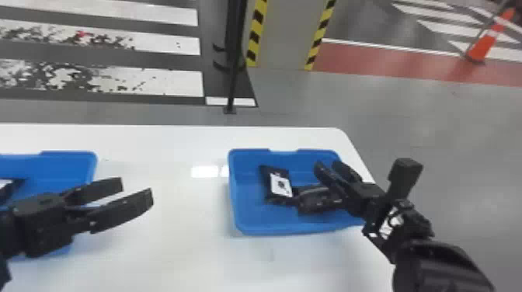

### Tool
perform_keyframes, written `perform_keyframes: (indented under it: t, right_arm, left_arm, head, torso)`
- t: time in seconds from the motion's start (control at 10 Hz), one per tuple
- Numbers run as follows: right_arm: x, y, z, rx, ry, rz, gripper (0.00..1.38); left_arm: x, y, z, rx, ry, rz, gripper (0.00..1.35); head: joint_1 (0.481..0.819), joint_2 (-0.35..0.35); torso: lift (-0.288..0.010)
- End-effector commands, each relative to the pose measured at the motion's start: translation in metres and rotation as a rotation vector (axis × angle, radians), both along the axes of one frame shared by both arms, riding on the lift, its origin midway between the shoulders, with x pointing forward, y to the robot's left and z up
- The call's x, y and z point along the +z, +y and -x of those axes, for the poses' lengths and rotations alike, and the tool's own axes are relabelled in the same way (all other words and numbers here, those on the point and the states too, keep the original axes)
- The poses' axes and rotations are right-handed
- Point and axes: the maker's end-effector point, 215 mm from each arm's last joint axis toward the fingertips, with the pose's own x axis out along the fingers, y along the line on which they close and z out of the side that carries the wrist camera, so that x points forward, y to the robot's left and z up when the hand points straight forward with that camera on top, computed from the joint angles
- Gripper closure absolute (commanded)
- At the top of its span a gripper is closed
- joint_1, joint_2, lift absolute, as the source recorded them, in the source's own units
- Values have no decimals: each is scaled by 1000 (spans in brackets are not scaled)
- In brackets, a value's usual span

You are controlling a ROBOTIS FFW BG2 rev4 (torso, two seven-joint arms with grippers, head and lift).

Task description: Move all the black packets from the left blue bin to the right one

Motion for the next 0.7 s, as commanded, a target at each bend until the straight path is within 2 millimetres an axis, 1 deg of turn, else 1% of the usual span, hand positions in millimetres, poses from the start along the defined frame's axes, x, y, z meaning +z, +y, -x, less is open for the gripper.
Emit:
perform_keyframes:
  t: [0.0, 0.1, 0.3, 0.5, 0.6]
  right_arm:
    - [16, 8, 28, 4, -34, 73, 102]
    - [26, 17, 54, 1, -51, 109, 107]
    - [41, 41, 97, 14, -94, 118, 107]
    - [56, 59, 131, 14, -120, 118, 108]
    - [57, 65, 143, 15, -120, 116, 108]
  left_arm:
    - [0, 17, -8, 45, -16, -21, 139]
    - [-5, 36, -14, 92, -12, -49, 140]
    - [-16, 71, -19, 166, 4, -104, 142]
    - [-20, 115, -32, 268, 1, -182, 142]
    - [-24, 141, -39, 325, 11, -232, 142]
  head:
    - [695, -249]
    - [695, -237]
    - [695, -200]
    - [695, -128]
    - [695, -86]
  torso:
    - [-154]
    - [-154]
    - [-154]
    - [-154]
    - [-154]
